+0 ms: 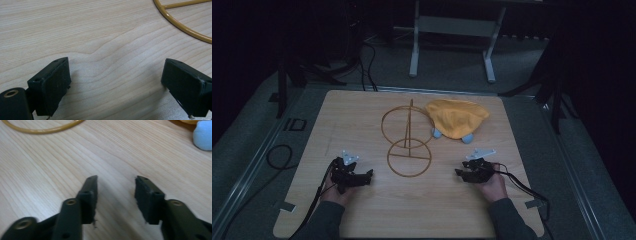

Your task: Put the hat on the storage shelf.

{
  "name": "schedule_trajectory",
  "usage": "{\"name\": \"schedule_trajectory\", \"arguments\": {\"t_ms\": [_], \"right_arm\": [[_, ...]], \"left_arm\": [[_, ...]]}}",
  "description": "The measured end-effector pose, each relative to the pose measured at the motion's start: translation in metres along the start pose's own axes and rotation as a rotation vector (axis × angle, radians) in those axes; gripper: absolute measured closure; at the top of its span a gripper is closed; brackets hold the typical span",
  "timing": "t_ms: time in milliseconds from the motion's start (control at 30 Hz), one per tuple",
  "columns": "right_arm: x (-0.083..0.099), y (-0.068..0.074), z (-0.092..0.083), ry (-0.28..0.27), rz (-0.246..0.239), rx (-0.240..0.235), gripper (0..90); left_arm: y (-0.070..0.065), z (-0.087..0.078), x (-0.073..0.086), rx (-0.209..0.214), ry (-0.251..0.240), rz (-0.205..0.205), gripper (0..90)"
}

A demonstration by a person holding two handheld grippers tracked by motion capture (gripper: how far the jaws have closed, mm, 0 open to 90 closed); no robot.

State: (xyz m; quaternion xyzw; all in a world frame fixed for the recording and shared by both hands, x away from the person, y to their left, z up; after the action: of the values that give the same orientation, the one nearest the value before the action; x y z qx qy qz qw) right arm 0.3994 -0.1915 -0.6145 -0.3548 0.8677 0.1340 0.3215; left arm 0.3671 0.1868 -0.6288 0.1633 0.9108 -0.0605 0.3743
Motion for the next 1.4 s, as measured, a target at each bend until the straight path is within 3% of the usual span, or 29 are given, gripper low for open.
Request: {"name": "schedule_trajectory", "arguments": {"t_ms": [167,433,567,633,900,1100,1133,1167,1200,1233,1267,1300,1400], "right_arm": [[-0.010,-0.028,0.001,0.007,-0.018,0.058,53.6],[-0.036,-0.076,-0.002,-0.063,0.053,0.116,46.2],[-0.043,-0.095,0.002,-0.084,0.138,0.084,40.6],[-0.045,-0.099,0.008,-0.075,0.149,0.066,37.4],[-0.051,-0.108,0.029,-0.042,0.174,0.016,33.2],[-0.054,-0.105,0.044,0.002,0.147,-0.007,34.1],[-0.054,-0.103,0.045,-0.006,0.131,-0.010,39.8],[-0.054,-0.103,0.045,-0.006,0.131,-0.010,39.8],[-0.055,-0.099,0.045,-0.012,0.117,-0.020,52.1],[-0.055,-0.099,0.045,-0.012,0.117,-0.020,52.1],[-0.054,-0.095,0.044,-0.016,0.097,-0.033,63.0],[-0.054,-0.095,0.044,-0.016,0.097,-0.033,63.0],[-0.055,-0.088,0.041,-0.035,0.074,-0.056,75.1]], "left_arm": [[0.000,0.000,0.000,0.000,0.001,-0.001,8.9],[0.000,0.000,0.000,-0.001,0.001,-0.001,8.9],[0.000,0.000,0.000,-0.001,0.001,0.002,8.9],[0.000,0.000,0.000,-0.001,0.000,0.000,8.9],[0.000,0.000,0.000,-0.001,-0.001,0.000,8.9],[0.000,0.000,0.000,-0.001,-0.001,0.000,8.9],[0.000,0.000,0.000,-0.001,0.000,0.002,9.0],[0.000,0.000,0.000,-0.001,0.000,0.002,9.0],[0.000,0.000,0.000,-0.001,0.000,0.002,8.9],[0.000,0.000,0.000,-0.001,0.000,0.002,8.9],[0.000,0.000,0.000,0.000,0.000,0.002,8.9],[0.000,0.000,0.000,0.000,0.000,0.002,8.9],[0.000,0.000,0.000,-0.001,0.000,0.002,8.9]]}}
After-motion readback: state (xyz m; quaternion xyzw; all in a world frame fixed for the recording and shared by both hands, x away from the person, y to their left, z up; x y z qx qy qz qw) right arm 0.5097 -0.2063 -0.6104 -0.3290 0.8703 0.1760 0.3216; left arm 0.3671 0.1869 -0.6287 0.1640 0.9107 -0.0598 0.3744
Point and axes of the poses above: each handheld gripper's, and its own axes: z roughly forward along the jaws, x roughly out of its underside, y roughly to its left, the point moved 9 cm from there along z, roughly forward along the jaws, and after that the axes turned 1 degree about z, right-handed, at the moved point
